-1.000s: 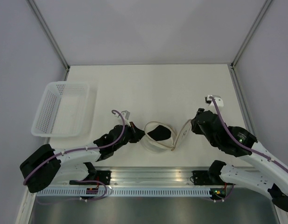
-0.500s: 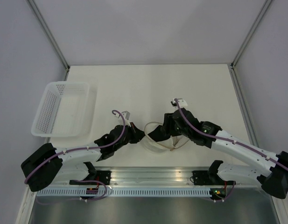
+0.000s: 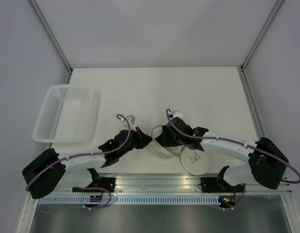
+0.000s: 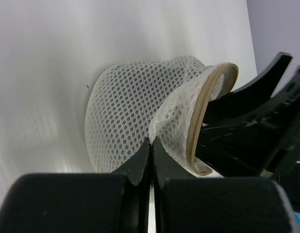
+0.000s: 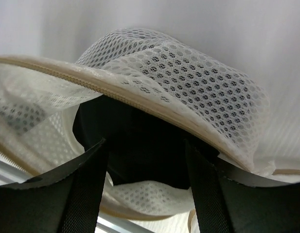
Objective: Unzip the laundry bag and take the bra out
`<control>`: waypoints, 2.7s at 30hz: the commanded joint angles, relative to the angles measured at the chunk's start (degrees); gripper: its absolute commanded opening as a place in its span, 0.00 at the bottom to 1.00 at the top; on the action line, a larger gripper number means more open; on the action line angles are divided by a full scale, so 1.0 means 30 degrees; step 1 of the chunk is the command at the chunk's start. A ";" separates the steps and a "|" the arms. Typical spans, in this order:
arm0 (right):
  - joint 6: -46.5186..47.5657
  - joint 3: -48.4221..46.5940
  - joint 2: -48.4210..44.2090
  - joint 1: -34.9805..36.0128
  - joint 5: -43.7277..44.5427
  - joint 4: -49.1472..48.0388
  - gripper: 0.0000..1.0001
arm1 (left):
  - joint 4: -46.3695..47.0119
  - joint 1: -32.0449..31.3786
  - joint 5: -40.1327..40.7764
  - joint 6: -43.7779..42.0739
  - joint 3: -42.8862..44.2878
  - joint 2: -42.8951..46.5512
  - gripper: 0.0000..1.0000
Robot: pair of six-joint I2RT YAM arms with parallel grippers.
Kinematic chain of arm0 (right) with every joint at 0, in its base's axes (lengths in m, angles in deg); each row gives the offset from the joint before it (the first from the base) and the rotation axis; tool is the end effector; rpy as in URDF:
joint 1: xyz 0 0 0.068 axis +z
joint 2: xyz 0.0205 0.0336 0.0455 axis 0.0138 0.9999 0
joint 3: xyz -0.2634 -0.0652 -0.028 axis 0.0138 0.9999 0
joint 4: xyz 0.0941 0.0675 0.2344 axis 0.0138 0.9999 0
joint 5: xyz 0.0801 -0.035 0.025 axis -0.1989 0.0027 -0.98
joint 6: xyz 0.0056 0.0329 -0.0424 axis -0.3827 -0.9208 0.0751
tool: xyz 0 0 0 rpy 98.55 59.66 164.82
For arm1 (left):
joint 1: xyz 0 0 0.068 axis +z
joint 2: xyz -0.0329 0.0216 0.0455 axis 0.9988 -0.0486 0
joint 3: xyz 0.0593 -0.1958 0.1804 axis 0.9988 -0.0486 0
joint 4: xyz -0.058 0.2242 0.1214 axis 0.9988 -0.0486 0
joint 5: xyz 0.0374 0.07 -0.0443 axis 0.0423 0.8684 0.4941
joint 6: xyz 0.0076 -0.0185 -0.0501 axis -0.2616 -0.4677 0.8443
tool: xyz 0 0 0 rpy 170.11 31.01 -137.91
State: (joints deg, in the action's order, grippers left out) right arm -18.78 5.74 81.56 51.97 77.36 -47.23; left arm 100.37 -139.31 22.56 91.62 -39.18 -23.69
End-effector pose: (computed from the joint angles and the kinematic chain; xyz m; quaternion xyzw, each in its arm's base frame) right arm 0.1678 0.1990 0.2016 -0.0792 0.9380 0.1750 0.2886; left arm 0.1428 -0.1745 0.1722 -0.0481 0.8306 -0.3985 0.3859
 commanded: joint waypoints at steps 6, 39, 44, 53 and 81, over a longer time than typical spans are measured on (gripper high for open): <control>-0.0305 -0.0460 0.2935 0.0109 0.0277 -0.2226 0.68 | 0.1432 -0.0008 -0.0369 0.0616 -0.0072 -0.0642 0.02; 0.2097 -0.0284 -0.5354 0.0226 -0.6252 -0.2664 0.01 | 0.1462 -0.0007 0.0392 0.0852 -0.0483 -0.0964 0.02; 0.1454 0.1030 -0.7199 0.0255 -0.9997 -0.5706 0.00 | 0.1344 -0.0007 0.0334 0.0822 -0.0337 -0.0993 0.02; 0.0103 0.1330 -1.0185 0.0168 -1.2533 -0.9616 0.00 | 0.0673 -0.0008 0.0363 0.0559 0.0043 -0.0380 0.02; 0.1248 0.0155 -1.1656 0.0167 -1.0064 -0.7382 0.00 | 0.3113 0.0022 -0.2791 0.0205 -0.1653 1.0028 1.00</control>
State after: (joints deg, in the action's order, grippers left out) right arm -13.79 7.03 46.22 52.64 49.40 -64.02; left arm 98.40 -139.31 22.07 92.03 -43.29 9.35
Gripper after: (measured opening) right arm 0.020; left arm 0.993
